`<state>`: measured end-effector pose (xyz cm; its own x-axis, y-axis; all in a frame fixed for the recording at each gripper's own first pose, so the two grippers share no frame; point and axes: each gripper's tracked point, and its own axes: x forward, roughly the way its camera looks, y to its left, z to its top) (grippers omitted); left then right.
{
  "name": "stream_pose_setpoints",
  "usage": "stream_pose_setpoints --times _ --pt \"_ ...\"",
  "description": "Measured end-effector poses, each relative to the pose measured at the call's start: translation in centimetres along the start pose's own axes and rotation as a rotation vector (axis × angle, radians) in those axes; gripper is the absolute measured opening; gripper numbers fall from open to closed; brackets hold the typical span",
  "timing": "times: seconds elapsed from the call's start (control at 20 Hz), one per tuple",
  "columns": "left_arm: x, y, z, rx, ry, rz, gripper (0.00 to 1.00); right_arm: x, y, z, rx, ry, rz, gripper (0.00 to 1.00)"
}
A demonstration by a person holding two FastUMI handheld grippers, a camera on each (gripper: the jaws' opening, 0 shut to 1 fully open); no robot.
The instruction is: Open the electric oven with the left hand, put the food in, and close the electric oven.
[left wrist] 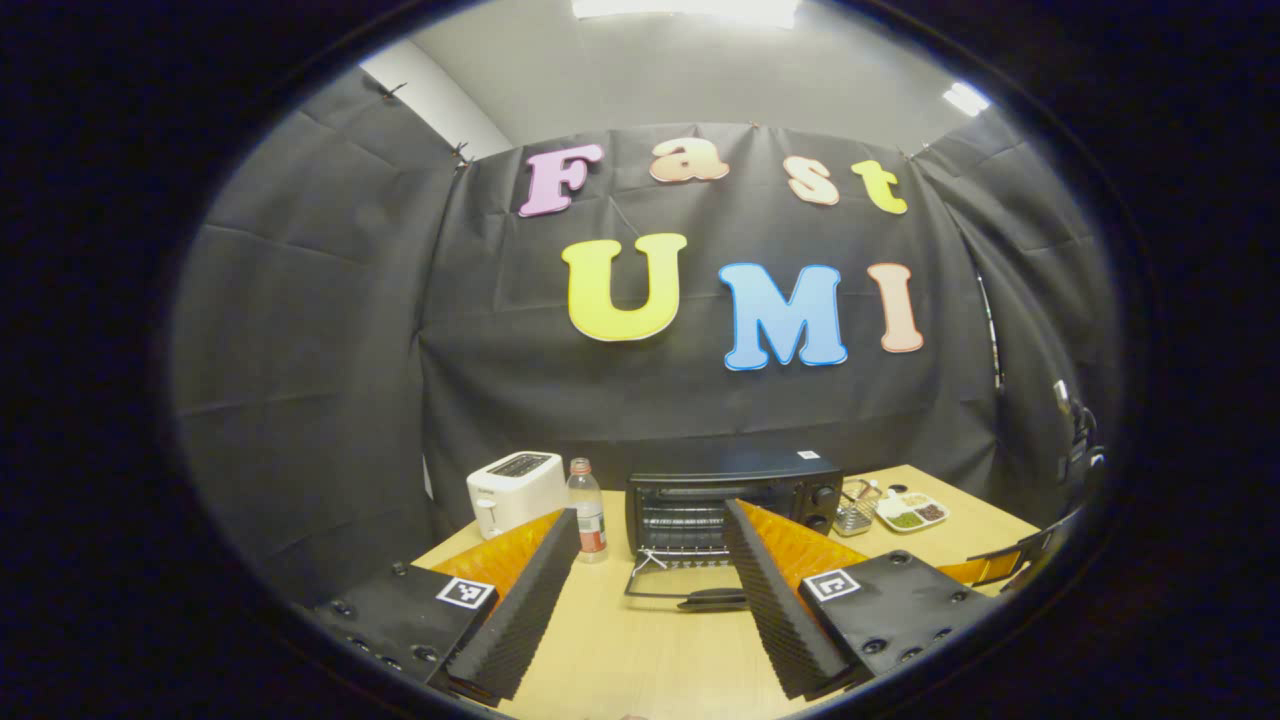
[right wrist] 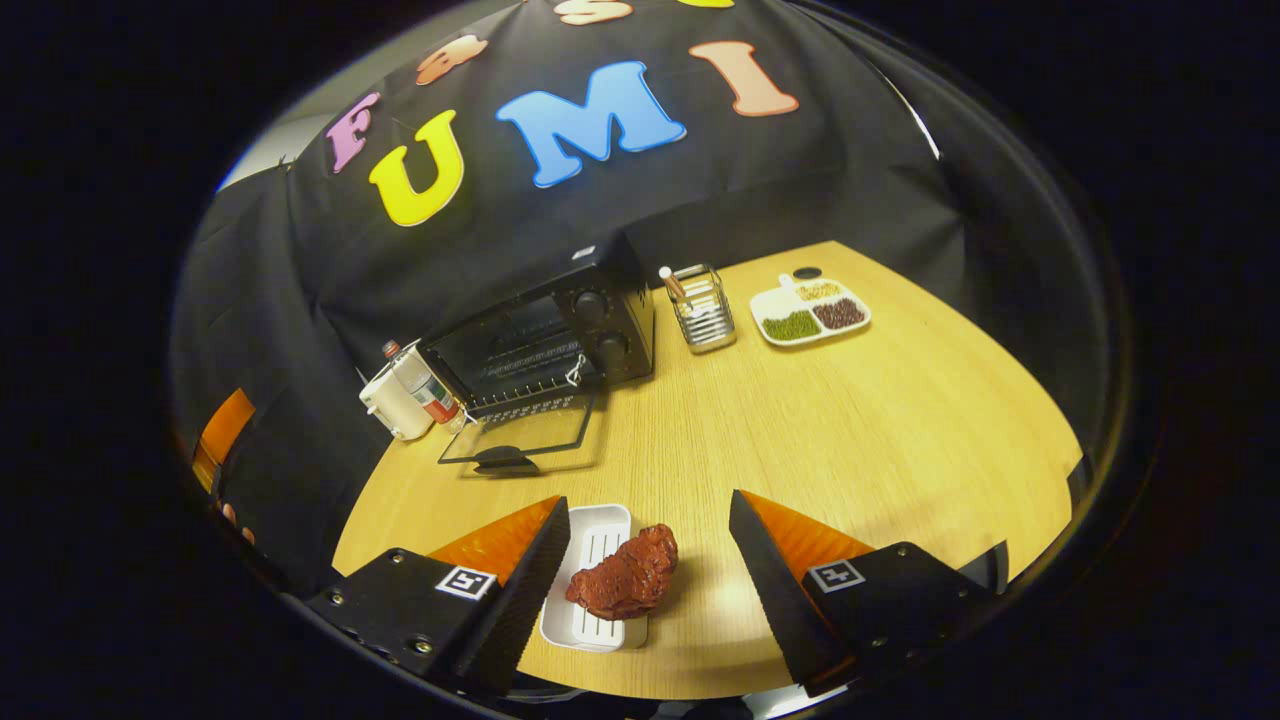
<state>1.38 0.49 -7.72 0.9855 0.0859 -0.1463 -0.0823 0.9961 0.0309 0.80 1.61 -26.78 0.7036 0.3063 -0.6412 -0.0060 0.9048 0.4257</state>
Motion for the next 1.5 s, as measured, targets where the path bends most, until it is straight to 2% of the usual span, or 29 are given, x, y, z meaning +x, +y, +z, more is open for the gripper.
stream_pose_setpoints --times 0.05,0.2,0.45,0.5,0.55,0.6,0.65,0.75,0.8,0.85,0.9,0.95,1.05,1.1,1.2,1.35,1.45,1.5 --pt "-0.1 0.7 -0.3 0.004 0.002 0.015 1.0 0.5 -0.1 -0.8 0.032 0.029 0.007 0.98" --pt "-0.9 2.4 -0.5 0.008 0.004 0.052 0.91 1.8 -0.3 -2.9 0.097 0.119 0.019 0.98" --pt "-1.6 4.5 -1.0 0.003 0.013 0.102 1.0 2.5 0.5 -4.8 0.207 0.21 0.07 0.91" --pt "-1.7 4.9 -1.0 -0.004 0.015 0.109 1.0 2.7 0.6 -5.1 0.23 0.219 0.072 0.56" --pt "-1.8 5.3 -1.1 -0.006 0.014 0.122 1.0 2.5 0.9 -5.3 0.245 0.233 0.081 0.48" --pt "-1.7 5.6 -1.0 -0.005 0.012 0.131 0.97 2.4 1.2 -5.4 0.25 0.245 0.09 0.56" --pt "-1.6 5.8 -1.0 -0.003 0.011 0.137 1.0 2.3 0.8 -5.2 0.249 0.242 0.083 0.56" --pt "-1.4 5.9 -1.0 -0.004 0.007 0.14 1.0 2.3 1.7 -5.3 0.263 0.252 0.111 0.3" --pt "-1.3 5.9 -0.9 -0.008 0.004 0.139 1.0 2.0 1.7 -5.6 0.275 0.252 0.128 0.26" --pt "-1.1 5.7 -0.9 -0.012 0.005 0.135 1.0 2.0 2.4 -4.8 0.299 0.25 0.153 0.16" --pt "-1.0 5.6 -0.9 -0.014 0.004 0.134 1.0 2.1 2.6 -4.3 0.312 0.245 0.165 0.17" --pt "-0.7 5.7 -1.0 -0.019 0.004 0.132 1.0 2.0 2.6 -4.2 0.313 0.241 0.159 0.09" --pt "-0.2 5.2 -1.2 -0.033 0.006 0.118 0.96 1.8 2.7 -3.9 0.279 0.23 0.154 0.09" --pt "0.2 5.1 -1.1 -0.035 0.004 0.109 1.0 1.6 2.9 -3.5 0.272 0.225 0.154 0.09" --pt "0.9 4.8 -0.9 -0.035 -0.002 0.093 0.96 1.0 3.5 -2.0 0.283 0.196 0.157 0.09" --pt "2.6 4.3 -0.5 -0.052 -0.015 0.064 0.96 0.8 5.1 0.9 0.308 0.143 0.184 0.09" --pt "3.5 4.1 -0.5 -0.067 -0.015 0.048 1.0 1.3 6.3 2.7 0.315 0.111 0.197 0.09" --pt "4.0 4.2 -0.4 -0.074 -0.015 0.039 0.96 1.6 6.8 3.6 0.319 0.096 0.202 0.09"
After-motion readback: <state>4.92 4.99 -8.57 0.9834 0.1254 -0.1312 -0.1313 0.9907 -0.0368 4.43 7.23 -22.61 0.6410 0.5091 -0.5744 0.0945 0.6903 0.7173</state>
